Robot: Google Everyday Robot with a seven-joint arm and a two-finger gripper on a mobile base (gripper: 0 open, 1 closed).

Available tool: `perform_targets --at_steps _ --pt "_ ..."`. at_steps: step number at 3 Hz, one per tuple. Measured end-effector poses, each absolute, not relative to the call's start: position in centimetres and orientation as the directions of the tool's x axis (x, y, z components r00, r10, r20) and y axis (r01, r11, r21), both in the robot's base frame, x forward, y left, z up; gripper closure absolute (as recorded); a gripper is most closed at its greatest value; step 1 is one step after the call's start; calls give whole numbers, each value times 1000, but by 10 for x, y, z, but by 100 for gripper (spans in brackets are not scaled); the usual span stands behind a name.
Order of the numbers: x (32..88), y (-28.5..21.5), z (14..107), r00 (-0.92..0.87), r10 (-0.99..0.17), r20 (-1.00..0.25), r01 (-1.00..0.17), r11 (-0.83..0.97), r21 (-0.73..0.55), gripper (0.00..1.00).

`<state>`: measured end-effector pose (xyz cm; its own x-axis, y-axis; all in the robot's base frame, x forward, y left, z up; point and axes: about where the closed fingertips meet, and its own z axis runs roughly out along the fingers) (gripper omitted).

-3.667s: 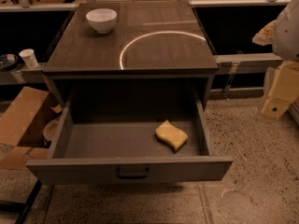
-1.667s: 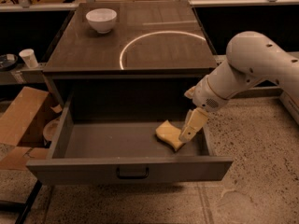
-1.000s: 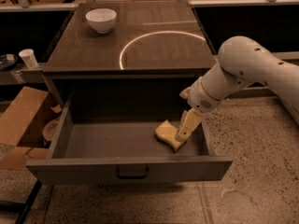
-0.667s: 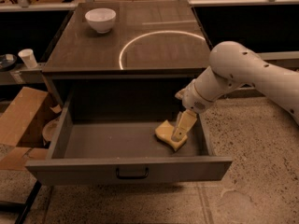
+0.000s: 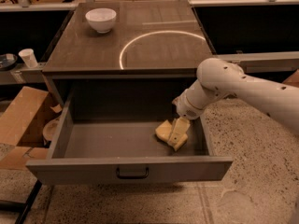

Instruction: Pick sponge from top drawer and place on counter

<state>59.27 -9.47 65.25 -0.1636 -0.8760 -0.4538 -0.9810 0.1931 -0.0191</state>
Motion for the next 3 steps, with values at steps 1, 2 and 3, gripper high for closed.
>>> perform_targets --at_steps 1,2,3 --pt "598 -95 620 -179 -885 -429 -979 205 -16 0" --pt "598 -94 597 -192 -894 -404 -977 213 -5 5" --pt "596 -96 585 -200 -899 -389 -976 218 -3 26"
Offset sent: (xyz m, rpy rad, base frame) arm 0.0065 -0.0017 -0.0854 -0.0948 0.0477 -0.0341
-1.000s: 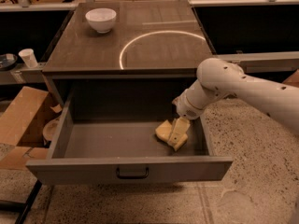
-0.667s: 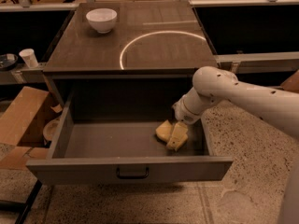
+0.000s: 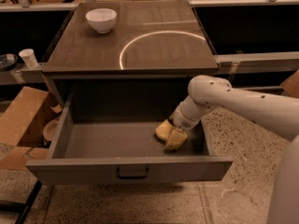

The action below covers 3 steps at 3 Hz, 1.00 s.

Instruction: Pick sponge from top drawer and place on counter

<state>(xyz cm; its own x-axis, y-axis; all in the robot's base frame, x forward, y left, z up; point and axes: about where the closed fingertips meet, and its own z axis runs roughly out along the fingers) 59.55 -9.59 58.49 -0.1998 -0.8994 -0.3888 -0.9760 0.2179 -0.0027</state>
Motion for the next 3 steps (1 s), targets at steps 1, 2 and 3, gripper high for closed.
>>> perform_targets --at_steps 1,2,3 --pt "594 -96 593 -182 -900 -397 -977 212 -34 49" --pt "591 -95 621 -134 -896 -424 -976 194 -102 72" --pt "583 -95 676 -50 -871 -489 -966 166 -197 95"
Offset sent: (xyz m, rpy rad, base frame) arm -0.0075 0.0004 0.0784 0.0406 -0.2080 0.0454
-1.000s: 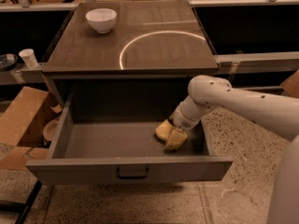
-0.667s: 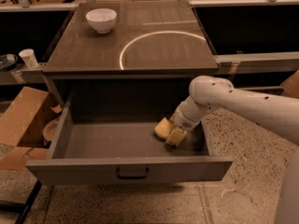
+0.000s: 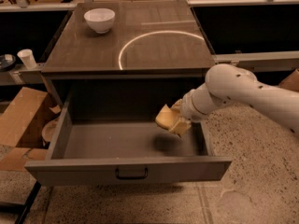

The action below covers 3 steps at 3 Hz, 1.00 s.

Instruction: Pick sponge from top drawer and place on counter

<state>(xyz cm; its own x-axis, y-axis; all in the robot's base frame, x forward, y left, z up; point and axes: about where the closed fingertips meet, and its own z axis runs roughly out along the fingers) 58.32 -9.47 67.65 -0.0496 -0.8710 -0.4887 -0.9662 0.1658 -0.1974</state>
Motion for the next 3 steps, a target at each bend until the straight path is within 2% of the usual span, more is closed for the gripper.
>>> perform_targets --at_steps 1,2,3 --pt "572 -107 751 74 -827 -558 -939 131 -318 100" --pt "573 -106 751 73 -826 -559 -939 131 -317 100" --pt "583 -94 797 153 -802 -577 -913 109 -393 100"
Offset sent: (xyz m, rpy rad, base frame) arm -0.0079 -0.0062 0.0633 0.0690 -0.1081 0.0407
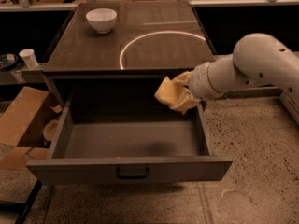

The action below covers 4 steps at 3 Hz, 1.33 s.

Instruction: Pick sponge from top drawer and place on counter

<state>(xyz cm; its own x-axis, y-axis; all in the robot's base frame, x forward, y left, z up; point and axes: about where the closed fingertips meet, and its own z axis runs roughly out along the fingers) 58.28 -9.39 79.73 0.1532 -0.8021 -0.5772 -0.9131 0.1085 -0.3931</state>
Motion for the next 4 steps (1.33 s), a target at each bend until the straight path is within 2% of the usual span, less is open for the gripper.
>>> perform_targets --at_steps 1,2,4 --pt "610 -72 875 257 -756 -602 -866 97 -491 100" --pt "651 -50 923 302 -723 -622 -836 113 -537 100" --pt "656 -43 940 323 -713 -622 -821 116 -560 100"
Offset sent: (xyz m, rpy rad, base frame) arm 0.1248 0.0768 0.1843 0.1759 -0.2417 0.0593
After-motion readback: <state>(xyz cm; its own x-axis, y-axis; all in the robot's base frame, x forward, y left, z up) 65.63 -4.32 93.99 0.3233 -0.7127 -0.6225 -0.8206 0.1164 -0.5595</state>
